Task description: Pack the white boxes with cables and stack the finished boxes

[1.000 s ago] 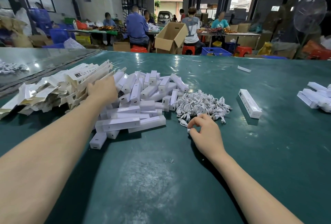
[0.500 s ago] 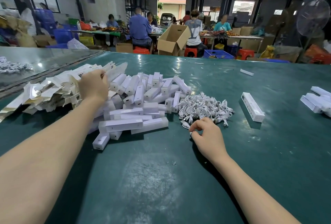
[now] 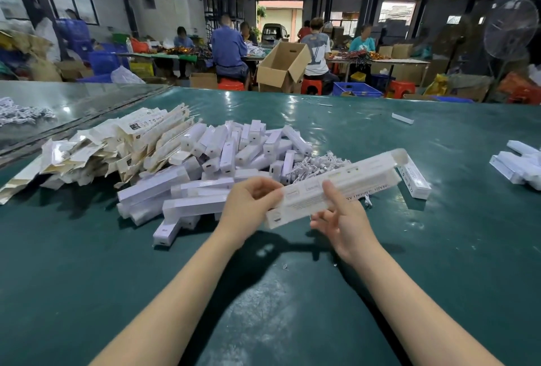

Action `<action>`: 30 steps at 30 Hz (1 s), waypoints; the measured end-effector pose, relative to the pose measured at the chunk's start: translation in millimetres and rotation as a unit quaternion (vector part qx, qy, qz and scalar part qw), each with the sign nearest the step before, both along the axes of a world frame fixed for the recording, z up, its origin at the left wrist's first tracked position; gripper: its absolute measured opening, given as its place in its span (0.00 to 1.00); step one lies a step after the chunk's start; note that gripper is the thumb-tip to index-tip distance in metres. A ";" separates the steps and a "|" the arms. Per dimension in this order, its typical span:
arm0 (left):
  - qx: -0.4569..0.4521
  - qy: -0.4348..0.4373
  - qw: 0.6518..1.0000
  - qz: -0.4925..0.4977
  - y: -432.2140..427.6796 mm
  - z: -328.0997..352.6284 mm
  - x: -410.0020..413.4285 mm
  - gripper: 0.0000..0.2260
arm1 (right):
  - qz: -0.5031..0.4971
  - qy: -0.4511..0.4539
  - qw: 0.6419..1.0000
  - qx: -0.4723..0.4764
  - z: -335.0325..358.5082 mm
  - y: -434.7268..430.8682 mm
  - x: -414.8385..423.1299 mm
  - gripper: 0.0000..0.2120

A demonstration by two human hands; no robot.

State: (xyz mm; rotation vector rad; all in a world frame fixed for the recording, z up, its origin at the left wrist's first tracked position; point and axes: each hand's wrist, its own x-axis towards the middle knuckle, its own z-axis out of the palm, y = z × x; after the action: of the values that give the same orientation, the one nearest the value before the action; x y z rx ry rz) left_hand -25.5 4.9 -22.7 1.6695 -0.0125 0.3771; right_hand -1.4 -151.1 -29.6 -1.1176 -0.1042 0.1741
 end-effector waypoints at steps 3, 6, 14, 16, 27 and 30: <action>0.093 0.010 0.995 -0.031 -1.2 -3.4 -3.7 0.09 | -0.035 0.012 0.999 -0.022 -1.7 -3.7 0.7 0.04; 0.262 0.023 0.963 -0.062 -6.6 -10.0 -10.5 0.11 | -0.011 0.008 0.999 -0.047 -3.1 -2.9 -1.0 0.04; 0.232 -0.003 0.967 -0.104 -6.3 -10.7 -16.4 0.07 | 0.074 -0.003 0.997 0.003 0.1 -5.2 -3.5 0.05; 0.173 0.034 0.976 -0.132 -6.1 -10.7 -17.0 0.05 | 0.064 -0.012 0.997 -0.032 -0.8 -6.3 -3.2 0.03; -0.126 0.067 0.985 -0.102 5.7 -8.3 -8.7 0.10 | 0.002 0.059 0.997 0.048 0.0 -17.3 2.6 0.10; 0.061 0.037 0.995 -0.072 0.6 -10.7 -12.7 0.10 | 0.055 0.051 0.996 0.044 0.4 -17.5 0.9 0.13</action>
State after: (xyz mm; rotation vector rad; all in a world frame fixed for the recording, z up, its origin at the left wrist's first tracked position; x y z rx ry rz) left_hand -38.1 5.4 -33.4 1.7899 -0.1028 0.2092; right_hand -0.5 -168.6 -29.3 -1.0142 -0.0823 0.3224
